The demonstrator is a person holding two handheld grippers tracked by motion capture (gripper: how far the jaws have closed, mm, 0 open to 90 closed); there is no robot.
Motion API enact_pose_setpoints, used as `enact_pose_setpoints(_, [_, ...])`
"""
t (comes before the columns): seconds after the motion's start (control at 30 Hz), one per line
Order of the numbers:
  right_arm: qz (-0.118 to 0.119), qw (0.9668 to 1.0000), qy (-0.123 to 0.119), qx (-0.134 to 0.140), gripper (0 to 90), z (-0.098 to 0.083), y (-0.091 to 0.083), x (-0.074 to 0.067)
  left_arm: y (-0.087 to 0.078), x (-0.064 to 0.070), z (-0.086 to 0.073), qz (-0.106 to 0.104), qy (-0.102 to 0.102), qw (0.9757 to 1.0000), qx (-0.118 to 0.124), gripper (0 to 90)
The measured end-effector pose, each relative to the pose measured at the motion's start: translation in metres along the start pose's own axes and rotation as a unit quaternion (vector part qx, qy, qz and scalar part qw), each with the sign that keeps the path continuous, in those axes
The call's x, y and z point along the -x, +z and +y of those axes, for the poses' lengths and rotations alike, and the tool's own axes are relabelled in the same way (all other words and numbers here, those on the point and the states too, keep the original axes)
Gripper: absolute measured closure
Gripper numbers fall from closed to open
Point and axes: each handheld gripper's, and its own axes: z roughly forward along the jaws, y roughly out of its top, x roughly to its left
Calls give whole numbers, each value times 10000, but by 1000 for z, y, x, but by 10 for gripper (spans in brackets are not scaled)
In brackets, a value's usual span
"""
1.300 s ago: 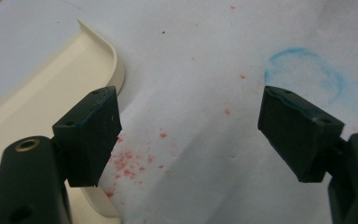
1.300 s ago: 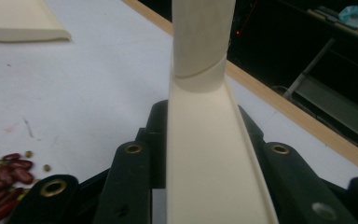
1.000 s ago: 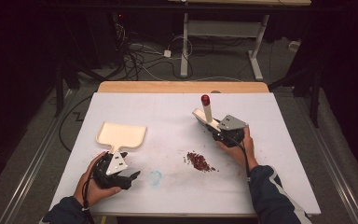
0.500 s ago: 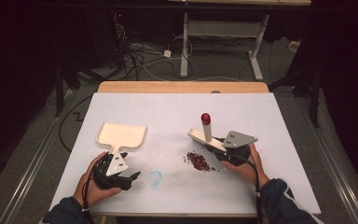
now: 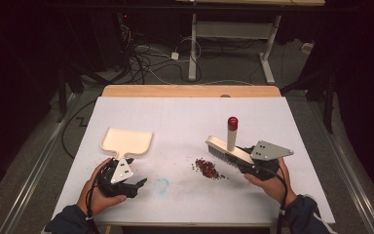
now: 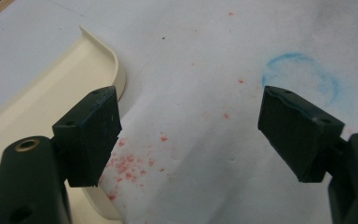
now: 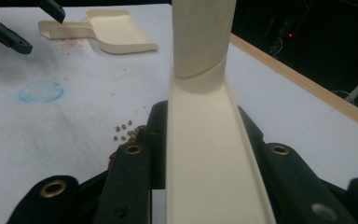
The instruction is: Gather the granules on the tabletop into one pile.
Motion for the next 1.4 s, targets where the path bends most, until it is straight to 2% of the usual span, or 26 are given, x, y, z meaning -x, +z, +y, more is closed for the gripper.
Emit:
enact_pose_setpoints(0.33, [-199, 9981, 479, -325, 672, -8, -54, 5, -3, 0, 0, 45, 1, 10000, 7, 207])
enact_pose_setpoints(0.4, [-28, 9976, 553, -421, 672, -10, -64, 6, -2, 0, 0, 42, -9, 10000, 4, 207])
enact_pose_setpoints(0.47, [250, 9970, 636, -374, 672, -12, -75, 8, -2, 0, 1, 49, -19, 10000, 10, 207])
enact_pose_setpoints(0.63, [579, 9907, 1036, -659, 671, -20, -90, 15, -1, 0, 1, 35, -20, 10000, -3, 207])
enact_pose_setpoints(0.77, [839, 9846, 1104, -1066, 670, -28, -84, 18, 0, 0, 2, 29, -35, 10000, 0, 206])
enact_pose_setpoints(0.83, [854, 9816, 1139, -1276, 670, -30, -77, 20, 2, 1, 2, 11, -22, 10000, -21, 206])
enact_pose_setpoints(0.93, [879, 9772, 1340, -1391, 670, -32, -67, 31, 3, 1, 2, -16, -11, 10000, -45, 206])
enact_pose_setpoints(1.0, [831, 9739, 1479, -1506, 669, -35, -59, 41, 4, 1, 2, -13, -9, 10000, -60, 206])
enact_pose_setpoints(1.13, [740, 9703, 1627, -1630, 630, -40, -47, 62, 4, 1, 1, -21, -22, 10000, -60, 206])
enact_pose_setpoints(1.2, [789, 9659, 1721, -1765, 598, -41, -41, 75, 5, 1, 1, -28, -24, 10000, -84, 207])
enact_pose_setpoints(1.3, [731, 9635, 1833, -1811, 572, -45, -34, 93, 5, 1, 1, -34, -8, 9999, -118, 206])
enact_pose_setpoints(1.4, [700, 9624, 2015, -1680, 506, -48, -29, 109, 5, 2, 0, -76, -59, 9998, -144, 206])
